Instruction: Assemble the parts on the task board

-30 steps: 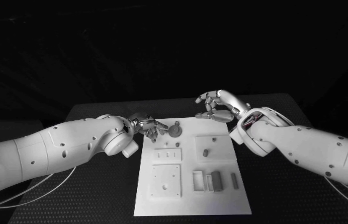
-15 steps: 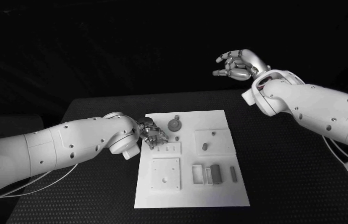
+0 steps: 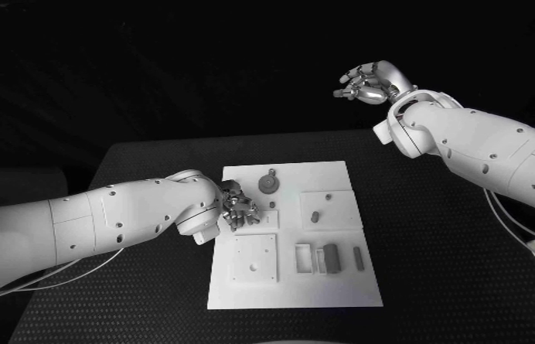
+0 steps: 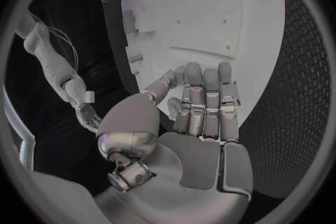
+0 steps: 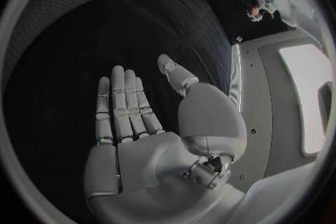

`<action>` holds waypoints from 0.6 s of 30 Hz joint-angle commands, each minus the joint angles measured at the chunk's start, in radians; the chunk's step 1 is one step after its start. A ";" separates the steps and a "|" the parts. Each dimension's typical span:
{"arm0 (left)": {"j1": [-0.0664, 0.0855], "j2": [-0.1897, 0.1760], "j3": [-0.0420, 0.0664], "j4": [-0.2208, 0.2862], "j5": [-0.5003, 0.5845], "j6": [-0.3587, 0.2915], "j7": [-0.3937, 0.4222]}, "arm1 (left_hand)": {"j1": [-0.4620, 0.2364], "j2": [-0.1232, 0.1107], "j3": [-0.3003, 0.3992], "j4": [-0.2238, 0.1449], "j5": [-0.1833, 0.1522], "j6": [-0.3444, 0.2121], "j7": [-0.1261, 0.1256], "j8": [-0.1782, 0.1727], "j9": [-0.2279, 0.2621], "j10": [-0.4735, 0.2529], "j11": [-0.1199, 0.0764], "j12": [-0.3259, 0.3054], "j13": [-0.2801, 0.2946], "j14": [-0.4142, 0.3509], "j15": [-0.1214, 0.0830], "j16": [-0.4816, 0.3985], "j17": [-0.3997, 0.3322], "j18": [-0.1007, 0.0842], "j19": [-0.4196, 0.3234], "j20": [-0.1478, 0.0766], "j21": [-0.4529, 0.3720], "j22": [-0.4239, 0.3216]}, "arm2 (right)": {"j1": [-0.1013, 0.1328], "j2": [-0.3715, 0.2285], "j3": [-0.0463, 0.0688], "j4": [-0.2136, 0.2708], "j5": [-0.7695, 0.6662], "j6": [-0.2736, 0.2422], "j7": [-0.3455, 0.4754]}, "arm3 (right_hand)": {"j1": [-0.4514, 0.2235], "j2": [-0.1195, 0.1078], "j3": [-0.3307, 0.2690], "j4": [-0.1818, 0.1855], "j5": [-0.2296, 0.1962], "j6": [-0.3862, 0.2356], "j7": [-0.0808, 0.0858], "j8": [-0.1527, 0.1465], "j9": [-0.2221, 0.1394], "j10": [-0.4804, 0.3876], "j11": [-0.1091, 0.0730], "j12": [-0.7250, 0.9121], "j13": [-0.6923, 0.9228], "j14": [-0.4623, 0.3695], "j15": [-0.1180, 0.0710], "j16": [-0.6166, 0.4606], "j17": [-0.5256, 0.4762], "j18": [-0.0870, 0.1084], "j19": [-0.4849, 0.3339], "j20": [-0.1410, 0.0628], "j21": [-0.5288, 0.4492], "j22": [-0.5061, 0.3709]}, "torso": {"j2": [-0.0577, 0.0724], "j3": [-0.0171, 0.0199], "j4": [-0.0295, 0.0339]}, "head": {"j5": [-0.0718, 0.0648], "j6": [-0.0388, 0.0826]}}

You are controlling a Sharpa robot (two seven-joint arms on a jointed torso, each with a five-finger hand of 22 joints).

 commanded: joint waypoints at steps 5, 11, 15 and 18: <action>0.000 0.009 -0.006 -0.008 -0.088 -0.039 -0.025 | -0.002 -0.001 0.007 0.000 0.002 0.066 -0.058 -0.006 0.216 0.013 -0.051 0.005 -0.003 0.007 0.001 0.003 -0.003 -0.015 0.004 0.000 0.005 0.022 | -0.007 0.002 -0.001 0.006 0.038 0.068 0.023 | 0.004 0.035 0.000 0.006 -0.004 -0.012 0.018 0.013 -0.011 0.008 0.044 -0.211 -0.147 -0.067 0.075 -0.222 -0.062 -0.058 -0.125 0.019 -0.095 -0.019 | -0.001 0.0001 -0.0009 | 0.002 -0.009; 0.000 0.014 -0.006 -0.010 -0.090 -0.054 -0.023 | -0.004 -0.003 0.009 -0.001 0.002 0.069 -0.058 -0.008 0.217 0.016 -0.052 0.005 -0.004 0.009 0.000 0.003 -0.004 -0.015 0.005 -0.001 0.007 0.022 | -0.017 -0.004 -0.002 0.017 0.053 0.091 0.027 | 0.011 0.049 -0.006 0.009 -0.003 -0.023 0.013 0.014 -0.026 0.009 0.065 -0.321 -0.226 -0.096 0.095 -0.318 -0.092 -0.066 -0.144 0.022 -0.127 -0.018 | -0.002 -0.0007 -0.0016 | 0.003 -0.014; 0.000 0.023 -0.006 -0.013 -0.086 -0.047 -0.020 | -0.004 -0.003 0.010 -0.001 0.002 0.071 -0.059 -0.009 0.217 0.017 -0.052 0.006 -0.005 0.011 0.000 0.003 -0.004 -0.015 0.006 -0.001 0.008 0.022 | -0.026 -0.007 -0.003 0.029 0.053 0.096 0.019 | 0.007 0.053 -0.010 0.016 -0.003 -0.030 0.016 0.014 -0.034 0.026 0.064 -0.372 -0.261 -0.102 0.095 -0.356 -0.110 -0.067 -0.147 0.023 -0.142 -0.018 | -0.001 -0.0009 -0.0019 | 0.002 -0.017; 0.000 0.030 -0.007 -0.018 -0.085 -0.052 -0.020 | -0.005 -0.004 0.010 -0.001 0.002 0.072 -0.059 -0.010 0.217 0.018 -0.052 0.006 -0.006 0.012 -0.001 0.003 -0.005 -0.015 0.007 -0.001 0.008 0.022 | -0.033 -0.004 -0.006 0.024 0.054 0.097 0.017 | 0.008 0.057 -0.009 0.020 -0.004 -0.034 0.029 0.014 -0.039 0.045 0.068 -0.394 -0.275 -0.087 0.102 -0.364 -0.115 -0.063 -0.135 0.023 -0.148 -0.019 | -0.001 -0.0005 -0.0019 | -0.004 -0.014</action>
